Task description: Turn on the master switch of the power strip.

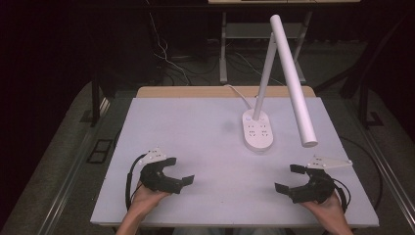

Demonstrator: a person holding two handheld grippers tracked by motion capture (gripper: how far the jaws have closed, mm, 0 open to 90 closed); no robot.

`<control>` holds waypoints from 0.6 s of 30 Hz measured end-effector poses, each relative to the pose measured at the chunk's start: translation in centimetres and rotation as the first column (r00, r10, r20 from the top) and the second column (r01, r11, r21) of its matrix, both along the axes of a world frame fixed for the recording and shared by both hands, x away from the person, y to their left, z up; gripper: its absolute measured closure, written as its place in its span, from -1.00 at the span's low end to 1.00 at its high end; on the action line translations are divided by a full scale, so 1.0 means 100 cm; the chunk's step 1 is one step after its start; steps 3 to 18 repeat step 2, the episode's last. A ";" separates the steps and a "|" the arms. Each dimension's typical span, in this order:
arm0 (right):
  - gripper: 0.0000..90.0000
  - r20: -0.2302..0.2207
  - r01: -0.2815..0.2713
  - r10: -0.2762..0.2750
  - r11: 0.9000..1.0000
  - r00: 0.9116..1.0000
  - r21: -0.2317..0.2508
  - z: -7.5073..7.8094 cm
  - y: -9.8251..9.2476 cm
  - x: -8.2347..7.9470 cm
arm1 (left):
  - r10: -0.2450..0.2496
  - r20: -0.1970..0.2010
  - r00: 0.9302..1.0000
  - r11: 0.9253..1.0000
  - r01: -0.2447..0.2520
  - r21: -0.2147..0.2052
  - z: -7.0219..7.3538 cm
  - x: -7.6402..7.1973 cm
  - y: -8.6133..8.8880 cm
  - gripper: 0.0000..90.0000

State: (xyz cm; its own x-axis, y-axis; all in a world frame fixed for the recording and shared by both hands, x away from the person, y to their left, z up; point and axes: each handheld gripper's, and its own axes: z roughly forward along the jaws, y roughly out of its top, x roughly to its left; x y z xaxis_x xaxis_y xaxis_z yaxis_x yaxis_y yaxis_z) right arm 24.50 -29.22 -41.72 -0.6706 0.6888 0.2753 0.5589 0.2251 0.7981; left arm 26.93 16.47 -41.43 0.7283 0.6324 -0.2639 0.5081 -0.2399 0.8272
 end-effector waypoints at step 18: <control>-1.00 0.000 0.000 0.000 1.000 1.000 0.001 0.000 0.000 0.000 | 0.004 0.001 1.000 1.000 -0.004 -0.006 -0.002 -0.004 0.002 -0.99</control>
